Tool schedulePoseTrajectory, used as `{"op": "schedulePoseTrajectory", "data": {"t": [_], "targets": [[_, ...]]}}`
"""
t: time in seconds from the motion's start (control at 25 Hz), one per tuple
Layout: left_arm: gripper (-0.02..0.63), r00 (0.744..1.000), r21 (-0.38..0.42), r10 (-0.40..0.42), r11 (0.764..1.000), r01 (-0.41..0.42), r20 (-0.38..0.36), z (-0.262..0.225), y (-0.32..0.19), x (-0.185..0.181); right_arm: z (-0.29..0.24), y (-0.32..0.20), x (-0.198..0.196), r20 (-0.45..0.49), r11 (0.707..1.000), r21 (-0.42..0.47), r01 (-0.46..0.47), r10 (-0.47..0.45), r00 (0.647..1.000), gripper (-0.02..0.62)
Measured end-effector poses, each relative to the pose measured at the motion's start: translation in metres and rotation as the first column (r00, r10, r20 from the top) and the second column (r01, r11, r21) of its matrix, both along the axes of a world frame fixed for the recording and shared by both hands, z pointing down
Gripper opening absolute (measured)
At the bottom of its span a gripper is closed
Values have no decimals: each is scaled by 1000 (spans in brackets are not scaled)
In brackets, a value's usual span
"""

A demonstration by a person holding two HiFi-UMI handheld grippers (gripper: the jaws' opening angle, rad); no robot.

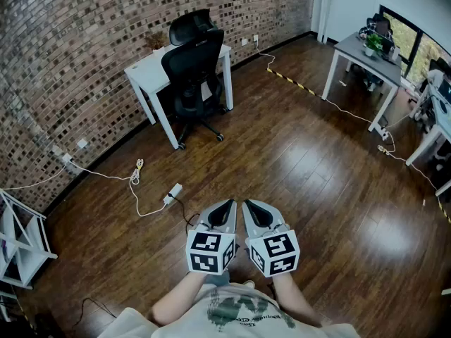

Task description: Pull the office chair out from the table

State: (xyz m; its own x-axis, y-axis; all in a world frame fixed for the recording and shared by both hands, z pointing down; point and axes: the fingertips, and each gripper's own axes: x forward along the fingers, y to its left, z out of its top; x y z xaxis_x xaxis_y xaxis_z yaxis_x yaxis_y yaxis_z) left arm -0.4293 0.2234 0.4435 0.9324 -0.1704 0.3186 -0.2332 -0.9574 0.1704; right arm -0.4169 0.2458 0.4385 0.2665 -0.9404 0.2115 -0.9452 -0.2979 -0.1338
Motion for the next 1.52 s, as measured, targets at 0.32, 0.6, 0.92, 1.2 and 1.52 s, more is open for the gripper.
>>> {"op": "schedulePoseTrajectory", "data": {"t": [0.32, 0.6, 0.92, 1.2, 1.52], "targets": [[12, 1000, -15, 3, 1000, -3, -22, 7, -33, 48, 7, -34, 44, -29, 1000, -21, 8, -9, 1000, 0], [13, 998, -42, 5, 999, -7, -55, 4, -96, 108, 5, -93, 110, -39, 999, -41, -13, 12, 999, 0], [13, 998, -76, -4, 997, 0, -60, -2, -185, 164, 0, -181, 164, -45, 997, -73, -4, 0, 999, 0], [14, 998, -87, -19, 996, 13, -67, -9, -250, 186, -7, -246, 189, -52, 996, -86, 4, -8, 999, 0], [13, 997, -94, -43, 995, 37, -58, -3, -294, 205, -3, -287, 209, -45, 996, -83, 20, -24, 999, 0]]}}
